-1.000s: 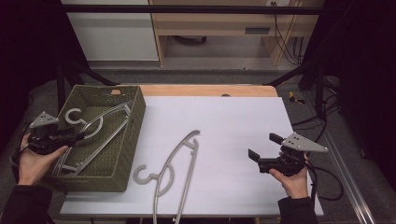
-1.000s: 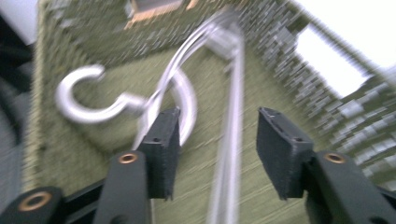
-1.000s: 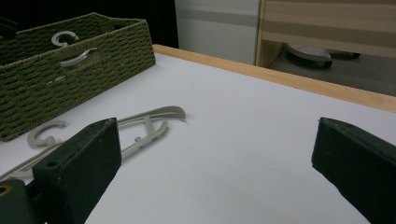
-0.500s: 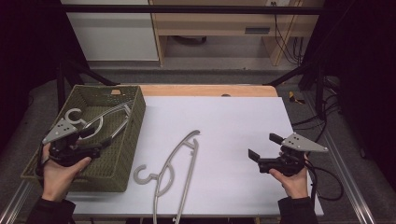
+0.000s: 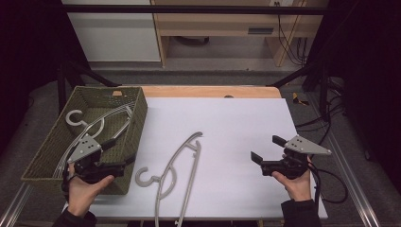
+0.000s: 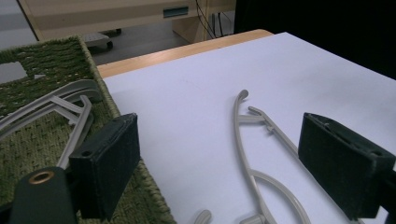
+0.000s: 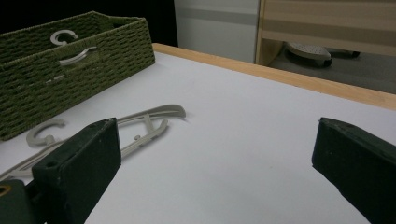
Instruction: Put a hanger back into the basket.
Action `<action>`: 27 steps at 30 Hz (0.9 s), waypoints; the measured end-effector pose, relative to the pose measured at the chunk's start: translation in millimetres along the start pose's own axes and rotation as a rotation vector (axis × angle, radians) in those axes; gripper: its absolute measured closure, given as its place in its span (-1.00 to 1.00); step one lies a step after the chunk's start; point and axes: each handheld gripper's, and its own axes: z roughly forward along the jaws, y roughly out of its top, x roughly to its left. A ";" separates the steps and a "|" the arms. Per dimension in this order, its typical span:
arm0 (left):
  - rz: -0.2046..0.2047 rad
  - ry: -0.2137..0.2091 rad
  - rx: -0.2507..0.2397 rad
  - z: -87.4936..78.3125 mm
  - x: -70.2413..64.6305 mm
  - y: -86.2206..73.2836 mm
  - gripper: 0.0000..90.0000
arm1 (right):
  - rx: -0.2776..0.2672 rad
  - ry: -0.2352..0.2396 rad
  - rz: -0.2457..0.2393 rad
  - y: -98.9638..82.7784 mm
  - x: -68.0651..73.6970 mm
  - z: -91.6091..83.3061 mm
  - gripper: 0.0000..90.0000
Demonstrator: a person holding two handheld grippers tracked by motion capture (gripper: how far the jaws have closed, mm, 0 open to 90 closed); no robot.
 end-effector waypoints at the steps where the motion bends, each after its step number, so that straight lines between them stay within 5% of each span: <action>1: 0.000 0.000 0.000 0.0 0.0 0.0 -0.72 | 0.000 -0.001 -0.002 -0.5 0.0 0.6 -0.96; 11: 0.023 -0.026 0.014 -1.5 -21.7 -6.8 -0.72 | -0.015 0.000 -0.001 1.0 0.3 -4.2 -0.96; 27: 0.067 -0.091 0.196 28.6 -61.7 -39.8 -0.65 | -0.005 0.001 -0.010 -0.4 2.3 -3.0 -0.96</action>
